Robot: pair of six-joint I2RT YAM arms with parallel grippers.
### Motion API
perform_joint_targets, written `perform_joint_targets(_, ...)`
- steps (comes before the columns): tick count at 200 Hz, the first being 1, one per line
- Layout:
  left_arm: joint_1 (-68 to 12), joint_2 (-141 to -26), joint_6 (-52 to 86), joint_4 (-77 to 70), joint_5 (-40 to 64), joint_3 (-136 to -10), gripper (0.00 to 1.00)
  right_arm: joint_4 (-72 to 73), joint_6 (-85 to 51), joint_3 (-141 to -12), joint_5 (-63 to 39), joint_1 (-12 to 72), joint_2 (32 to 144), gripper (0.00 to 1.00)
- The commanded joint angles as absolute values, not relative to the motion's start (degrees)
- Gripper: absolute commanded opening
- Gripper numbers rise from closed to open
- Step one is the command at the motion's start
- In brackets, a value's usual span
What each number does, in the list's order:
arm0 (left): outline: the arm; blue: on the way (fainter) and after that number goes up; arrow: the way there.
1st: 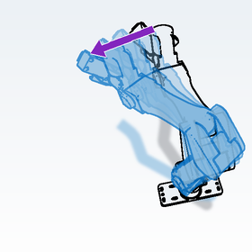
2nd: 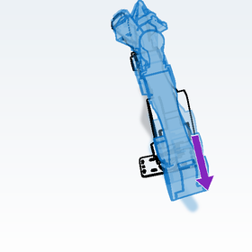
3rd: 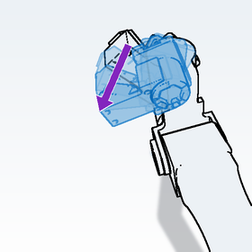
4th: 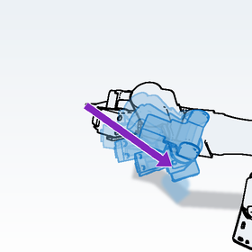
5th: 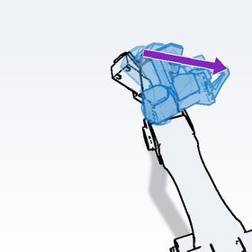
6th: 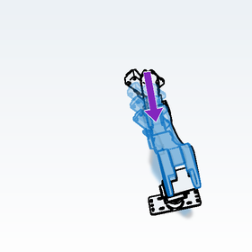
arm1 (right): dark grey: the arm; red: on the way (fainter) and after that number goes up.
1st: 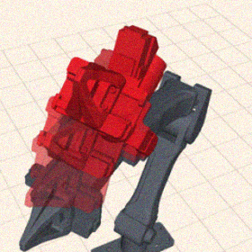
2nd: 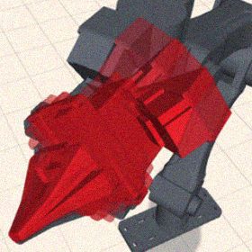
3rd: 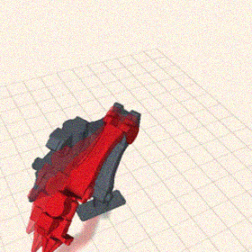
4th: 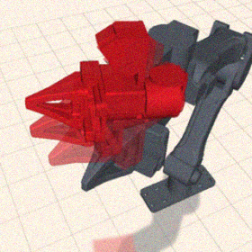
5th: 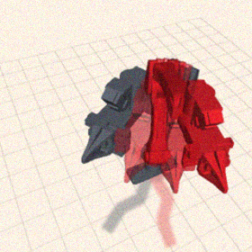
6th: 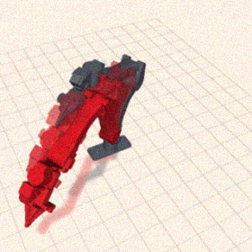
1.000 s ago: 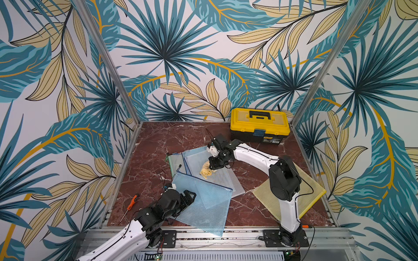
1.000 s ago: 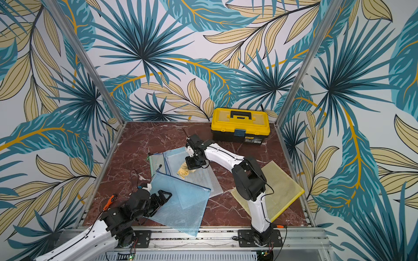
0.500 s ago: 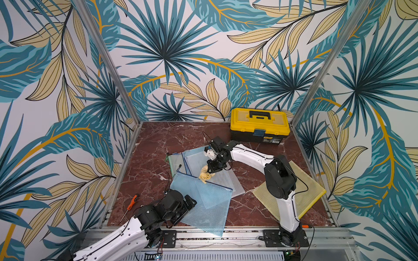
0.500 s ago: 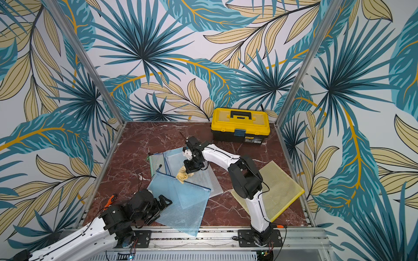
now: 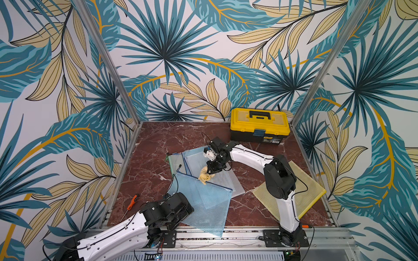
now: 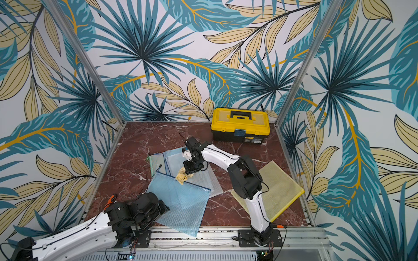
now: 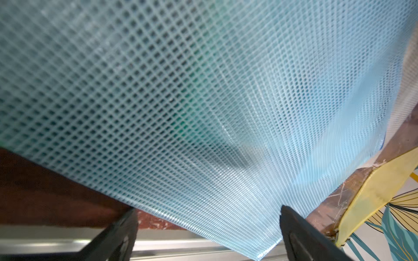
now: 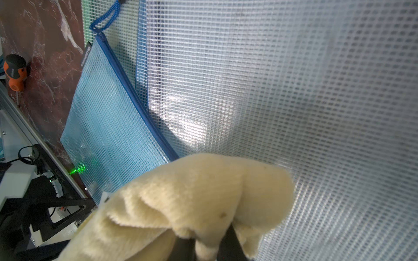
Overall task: Wipe the document bag
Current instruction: Move the document bag.
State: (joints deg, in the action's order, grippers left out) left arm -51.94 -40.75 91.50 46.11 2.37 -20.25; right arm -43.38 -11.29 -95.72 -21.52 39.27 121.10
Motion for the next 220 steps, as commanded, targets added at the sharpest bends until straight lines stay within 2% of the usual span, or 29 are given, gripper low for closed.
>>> perform_joint_targets(1,-52.21,-40.60,92.88,49.22,-1.21,-20.24,1.00,-43.83,-10.24,-94.27,-21.93,39.65,120.94,0.00)
perform_joint_targets(35,-52.21,-32.69,97.71,49.11,-2.39,-14.46,0.98,-43.20,-10.46,-93.69,-21.99,39.71,121.06,0.00)
perform_joint_targets(76,-52.21,-24.37,100.29,49.13,-4.65,-10.20,0.79,-42.89,-10.72,-93.69,-22.02,39.80,121.00,0.00)
perform_joint_targets(136,-52.21,-32.07,97.65,48.96,-12.22,-15.73,0.61,-43.04,-10.91,-93.46,-21.62,39.88,120.62,0.00)
perform_joint_targets(168,-52.21,-31.21,96.57,48.87,-16.90,-17.37,0.36,-42.80,-11.17,-92.84,-21.64,39.84,120.43,0.00)
perform_joint_targets(194,-52.21,-27.13,96.82,48.66,-19.91,-16.50,0.34,-42.29,-11.42,-92.37,-21.75,39.81,120.33,0.00)
perform_joint_targets(220,-52.21,-23.55,96.02,47.60,-21.54,-14.97,0.24,-42.01,-11.53,-92.33,-22.06,40.00,120.58,0.00)
